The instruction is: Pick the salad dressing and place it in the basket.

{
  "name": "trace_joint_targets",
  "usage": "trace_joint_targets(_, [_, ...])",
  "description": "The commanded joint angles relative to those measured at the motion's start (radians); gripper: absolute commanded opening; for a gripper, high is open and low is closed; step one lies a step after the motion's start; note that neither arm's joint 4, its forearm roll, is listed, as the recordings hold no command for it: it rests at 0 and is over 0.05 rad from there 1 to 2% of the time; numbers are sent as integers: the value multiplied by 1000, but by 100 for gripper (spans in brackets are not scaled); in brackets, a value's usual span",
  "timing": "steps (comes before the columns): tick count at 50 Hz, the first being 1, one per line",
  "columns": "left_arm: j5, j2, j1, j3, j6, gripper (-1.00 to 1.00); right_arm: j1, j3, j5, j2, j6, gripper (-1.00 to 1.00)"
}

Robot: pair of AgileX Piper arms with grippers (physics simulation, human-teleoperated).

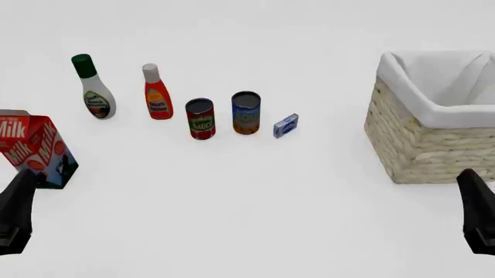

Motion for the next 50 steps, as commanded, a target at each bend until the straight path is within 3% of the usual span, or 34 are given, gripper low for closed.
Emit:
trace_joint_targets(1, [-2,7,-4,-3,-3,100,-1,-3,4,3,-5,100])
trace_joint_targets(16, [-7,40,-19,-60,22,100,7,1,8,3,0,100])
trace_joint_targets(19, [-18,86,-4,-103,5,100,9,1,3,4,2,100])
trace_joint_targets(26, [-117,272,43,-168,41,100,10,1,-1,3,4,100])
trace_joint_targets(31, [-138,336,61,-254,-14,100,16,1,1,2,5,100])
trace_joint_targets(40, [-160,471,69,-418,52,100,17,1,5,0,6,100])
trace_joint_targets(50, [-164,686,27,-619,56,100,29,1,8,-1,7,100])
